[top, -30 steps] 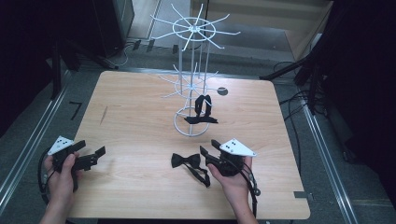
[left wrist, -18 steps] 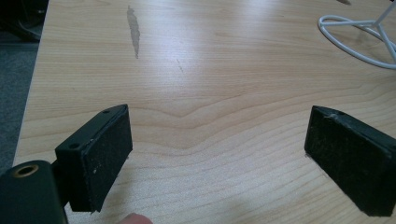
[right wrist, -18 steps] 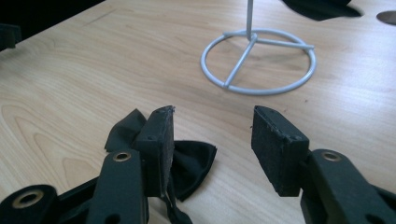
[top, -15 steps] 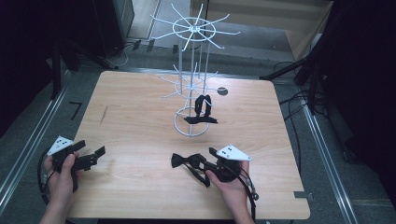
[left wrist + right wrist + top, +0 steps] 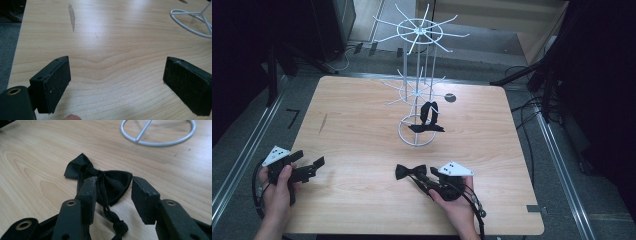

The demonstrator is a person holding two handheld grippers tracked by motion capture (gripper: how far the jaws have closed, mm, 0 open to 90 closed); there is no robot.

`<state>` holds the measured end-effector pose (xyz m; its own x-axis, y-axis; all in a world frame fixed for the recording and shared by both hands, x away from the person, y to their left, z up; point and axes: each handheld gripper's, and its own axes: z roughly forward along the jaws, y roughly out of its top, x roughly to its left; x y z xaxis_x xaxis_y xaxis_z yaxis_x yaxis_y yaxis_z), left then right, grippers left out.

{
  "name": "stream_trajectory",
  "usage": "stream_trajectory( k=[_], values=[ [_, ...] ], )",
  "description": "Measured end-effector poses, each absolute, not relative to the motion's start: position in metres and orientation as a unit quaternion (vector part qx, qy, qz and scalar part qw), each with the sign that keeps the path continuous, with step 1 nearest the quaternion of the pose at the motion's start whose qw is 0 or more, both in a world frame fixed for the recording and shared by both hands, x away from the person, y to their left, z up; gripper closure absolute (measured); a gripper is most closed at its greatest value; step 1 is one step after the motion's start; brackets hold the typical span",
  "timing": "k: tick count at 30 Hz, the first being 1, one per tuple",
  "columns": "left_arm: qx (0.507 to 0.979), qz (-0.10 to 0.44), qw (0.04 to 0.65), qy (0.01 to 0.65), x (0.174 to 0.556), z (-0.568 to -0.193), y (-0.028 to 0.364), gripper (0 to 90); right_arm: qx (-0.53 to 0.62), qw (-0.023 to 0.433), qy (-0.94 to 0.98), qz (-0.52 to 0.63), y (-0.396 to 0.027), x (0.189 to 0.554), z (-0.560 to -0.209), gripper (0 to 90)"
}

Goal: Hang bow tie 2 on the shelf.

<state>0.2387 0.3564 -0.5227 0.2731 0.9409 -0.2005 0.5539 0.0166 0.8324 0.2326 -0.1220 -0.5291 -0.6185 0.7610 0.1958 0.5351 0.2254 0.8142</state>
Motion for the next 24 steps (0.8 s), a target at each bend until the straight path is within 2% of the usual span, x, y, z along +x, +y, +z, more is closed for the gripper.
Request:
stream_trajectory(
  k=[13,16,17,18,19,24],
  values=[
    [0.664,0.220,0.442,0.562,0.239,-0.523,0.357,8.3,0.405,0.101,0.797,0.436,-0.115,0.228,-0.540,72.5],
    [0.664,0.219,0.442,0.562,0.239,-0.523,0.357,8.3,0.400,0.104,0.802,0.431,-0.114,0.228,-0.541,77.9],
    [0.664,0.219,0.442,0.562,0.239,-0.523,0.357,8.3,0.401,0.102,0.804,0.427,-0.114,0.228,-0.542,83.1],
    [0.664,0.220,0.442,0.562,0.239,-0.523,0.357,8.3,0.401,0.102,0.804,0.427,-0.114,0.228,-0.542,83.1],
    [0.664,0.219,0.442,0.562,0.239,-0.523,0.357,8.3,0.399,0.101,0.806,0.425,-0.113,0.228,-0.542,87.0],
    [0.664,0.219,0.442,0.562,0.239,-0.523,0.357,8.3,0.394,0.109,0.807,0.426,-0.113,0.227,-0.540,89.8]
  ],
)
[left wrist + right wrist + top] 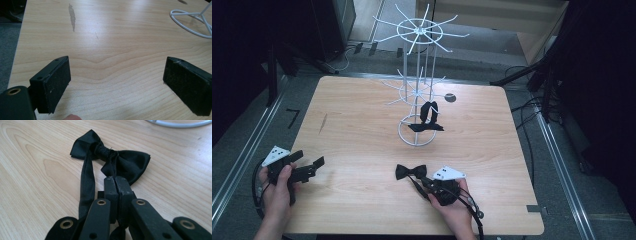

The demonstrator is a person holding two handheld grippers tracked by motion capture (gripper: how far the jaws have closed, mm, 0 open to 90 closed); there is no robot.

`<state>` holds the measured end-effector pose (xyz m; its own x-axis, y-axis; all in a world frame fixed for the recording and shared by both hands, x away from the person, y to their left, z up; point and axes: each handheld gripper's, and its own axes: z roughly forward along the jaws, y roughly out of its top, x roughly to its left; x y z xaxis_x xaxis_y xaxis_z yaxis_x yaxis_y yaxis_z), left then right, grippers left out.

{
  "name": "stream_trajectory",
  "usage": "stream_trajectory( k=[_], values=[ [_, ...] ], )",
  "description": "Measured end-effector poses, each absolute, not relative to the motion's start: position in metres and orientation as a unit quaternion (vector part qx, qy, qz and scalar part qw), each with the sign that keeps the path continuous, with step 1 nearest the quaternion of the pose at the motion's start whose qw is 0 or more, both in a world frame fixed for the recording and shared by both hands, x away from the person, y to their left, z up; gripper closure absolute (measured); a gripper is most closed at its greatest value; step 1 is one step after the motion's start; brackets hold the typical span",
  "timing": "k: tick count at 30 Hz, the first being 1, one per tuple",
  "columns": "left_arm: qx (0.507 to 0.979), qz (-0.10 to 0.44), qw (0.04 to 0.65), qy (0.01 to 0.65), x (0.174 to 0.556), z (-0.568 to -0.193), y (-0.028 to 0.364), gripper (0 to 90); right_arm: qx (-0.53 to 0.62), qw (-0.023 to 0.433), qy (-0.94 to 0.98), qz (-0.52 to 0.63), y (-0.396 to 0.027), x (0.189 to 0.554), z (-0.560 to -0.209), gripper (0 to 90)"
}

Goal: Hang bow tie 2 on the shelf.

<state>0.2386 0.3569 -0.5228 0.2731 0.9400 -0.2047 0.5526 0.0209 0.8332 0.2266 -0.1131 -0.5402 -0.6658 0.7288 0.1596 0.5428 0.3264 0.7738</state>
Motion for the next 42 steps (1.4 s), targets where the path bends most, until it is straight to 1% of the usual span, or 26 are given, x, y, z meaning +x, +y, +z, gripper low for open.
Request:
stream_trajectory(
  k=[12,29,42],
  values=[
    [0.665,0.221,0.441,0.562,0.239,-0.523,0.357,8.2,0.380,0.138,0.792,0.457,-0.112,0.222,-0.526,90.0],
    [0.666,0.222,0.438,0.561,0.239,-0.523,0.356,8.3,0.365,0.180,0.762,0.503,-0.115,0.221,-0.492,90.0],
    [0.667,0.222,0.438,0.561,0.239,-0.523,0.356,8.3,0.356,0.202,0.748,0.522,-0.117,0.221,-0.472,90.0]
  ],
)
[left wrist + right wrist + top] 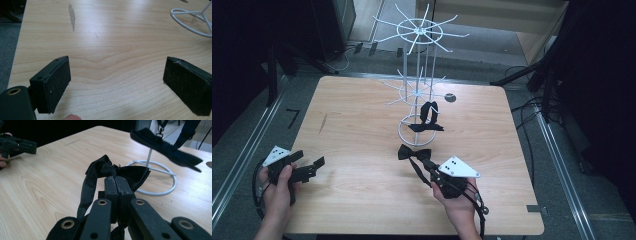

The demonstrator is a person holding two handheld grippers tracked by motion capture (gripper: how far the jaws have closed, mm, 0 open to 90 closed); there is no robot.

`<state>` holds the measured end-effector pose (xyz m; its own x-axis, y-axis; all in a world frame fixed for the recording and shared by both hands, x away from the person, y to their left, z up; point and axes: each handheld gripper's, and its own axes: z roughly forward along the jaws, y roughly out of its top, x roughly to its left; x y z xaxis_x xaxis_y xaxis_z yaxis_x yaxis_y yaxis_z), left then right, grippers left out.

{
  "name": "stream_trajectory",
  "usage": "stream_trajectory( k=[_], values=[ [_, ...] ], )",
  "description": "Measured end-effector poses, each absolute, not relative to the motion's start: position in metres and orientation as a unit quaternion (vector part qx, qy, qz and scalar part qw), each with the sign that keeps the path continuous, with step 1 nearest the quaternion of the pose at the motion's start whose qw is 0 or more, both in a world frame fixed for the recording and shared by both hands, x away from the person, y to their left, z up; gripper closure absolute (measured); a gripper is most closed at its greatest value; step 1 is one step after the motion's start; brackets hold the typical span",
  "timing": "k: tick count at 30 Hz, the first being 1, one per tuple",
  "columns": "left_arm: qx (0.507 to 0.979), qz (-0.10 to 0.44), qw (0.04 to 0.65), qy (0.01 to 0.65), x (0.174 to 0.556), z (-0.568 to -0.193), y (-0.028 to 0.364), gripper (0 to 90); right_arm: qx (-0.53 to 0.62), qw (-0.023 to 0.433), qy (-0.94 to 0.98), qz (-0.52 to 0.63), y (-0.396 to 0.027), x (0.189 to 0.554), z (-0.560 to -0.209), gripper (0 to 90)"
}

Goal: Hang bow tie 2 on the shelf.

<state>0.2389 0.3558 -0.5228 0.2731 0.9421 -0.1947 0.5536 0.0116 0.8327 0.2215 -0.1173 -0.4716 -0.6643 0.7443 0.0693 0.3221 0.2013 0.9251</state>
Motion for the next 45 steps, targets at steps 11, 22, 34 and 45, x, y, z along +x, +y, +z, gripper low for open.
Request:
stream_trajectory(
  k=[11,22,34,45],
  values=[
    [0.667,0.222,0.438,0.561,0.239,-0.523,0.356,8.3,0.345,0.218,0.739,0.536,-0.114,0.223,-0.453,90.0],
    [0.666,0.221,0.439,0.561,0.239,-0.523,0.356,8.3,0.329,0.231,0.733,0.549,-0.107,0.226,-0.435,90.0],
    [0.666,0.221,0.439,0.561,0.239,-0.523,0.356,8.3,0.313,0.240,0.729,0.560,-0.100,0.230,-0.417,90.0],
    [0.667,0.220,0.438,0.561,0.239,-0.523,0.357,8.3,0.306,0.247,0.724,0.566,-0.095,0.234,-0.406,90.0]
  ],
)
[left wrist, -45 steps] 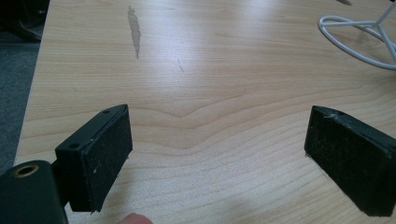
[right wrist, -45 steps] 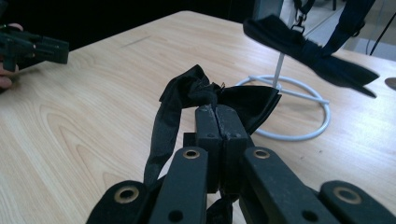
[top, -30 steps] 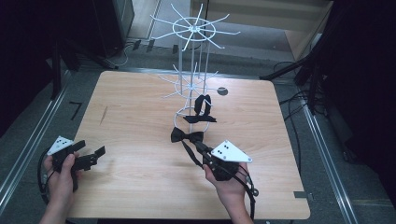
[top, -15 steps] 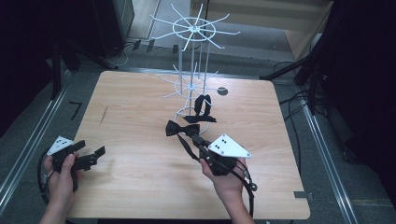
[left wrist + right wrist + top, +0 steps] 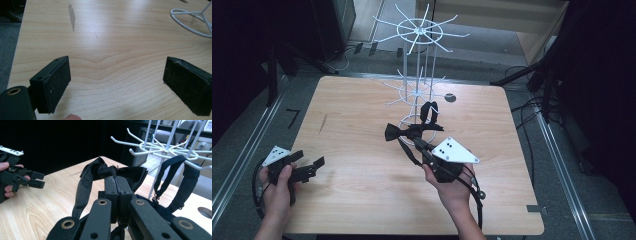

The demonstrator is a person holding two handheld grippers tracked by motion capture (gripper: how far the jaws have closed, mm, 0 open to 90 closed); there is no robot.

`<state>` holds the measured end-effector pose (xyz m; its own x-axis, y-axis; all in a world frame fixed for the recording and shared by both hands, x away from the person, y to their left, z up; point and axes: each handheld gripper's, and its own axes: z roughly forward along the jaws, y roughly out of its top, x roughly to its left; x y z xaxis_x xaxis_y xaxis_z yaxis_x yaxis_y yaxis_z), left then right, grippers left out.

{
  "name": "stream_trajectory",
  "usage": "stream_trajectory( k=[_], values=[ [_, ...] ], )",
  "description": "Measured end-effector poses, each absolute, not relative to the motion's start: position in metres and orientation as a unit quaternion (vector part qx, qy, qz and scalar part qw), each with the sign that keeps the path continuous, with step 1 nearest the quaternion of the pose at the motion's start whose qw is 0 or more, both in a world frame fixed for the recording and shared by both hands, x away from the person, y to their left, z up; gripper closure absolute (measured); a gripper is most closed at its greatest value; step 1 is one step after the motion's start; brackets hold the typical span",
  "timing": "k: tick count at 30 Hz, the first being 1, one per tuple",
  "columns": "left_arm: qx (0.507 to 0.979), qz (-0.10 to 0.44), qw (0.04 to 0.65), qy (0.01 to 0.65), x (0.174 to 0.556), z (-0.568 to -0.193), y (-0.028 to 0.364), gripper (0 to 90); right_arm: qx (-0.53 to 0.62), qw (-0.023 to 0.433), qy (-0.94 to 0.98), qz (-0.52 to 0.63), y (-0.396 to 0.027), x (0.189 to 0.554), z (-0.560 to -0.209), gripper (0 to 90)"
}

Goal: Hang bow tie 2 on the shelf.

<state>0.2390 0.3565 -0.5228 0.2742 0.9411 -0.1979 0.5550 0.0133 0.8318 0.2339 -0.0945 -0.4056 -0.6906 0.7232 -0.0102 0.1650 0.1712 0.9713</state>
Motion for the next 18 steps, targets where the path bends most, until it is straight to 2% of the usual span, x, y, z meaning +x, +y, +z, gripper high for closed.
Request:
stream_trajectory(
  k=[18],
  values=[
    [0.667,0.219,0.438,0.561,0.239,-0.523,0.357,8.3,0.296,0.263,0.713,0.579,-0.090,0.238,-0.388,90.0]
  ],
)
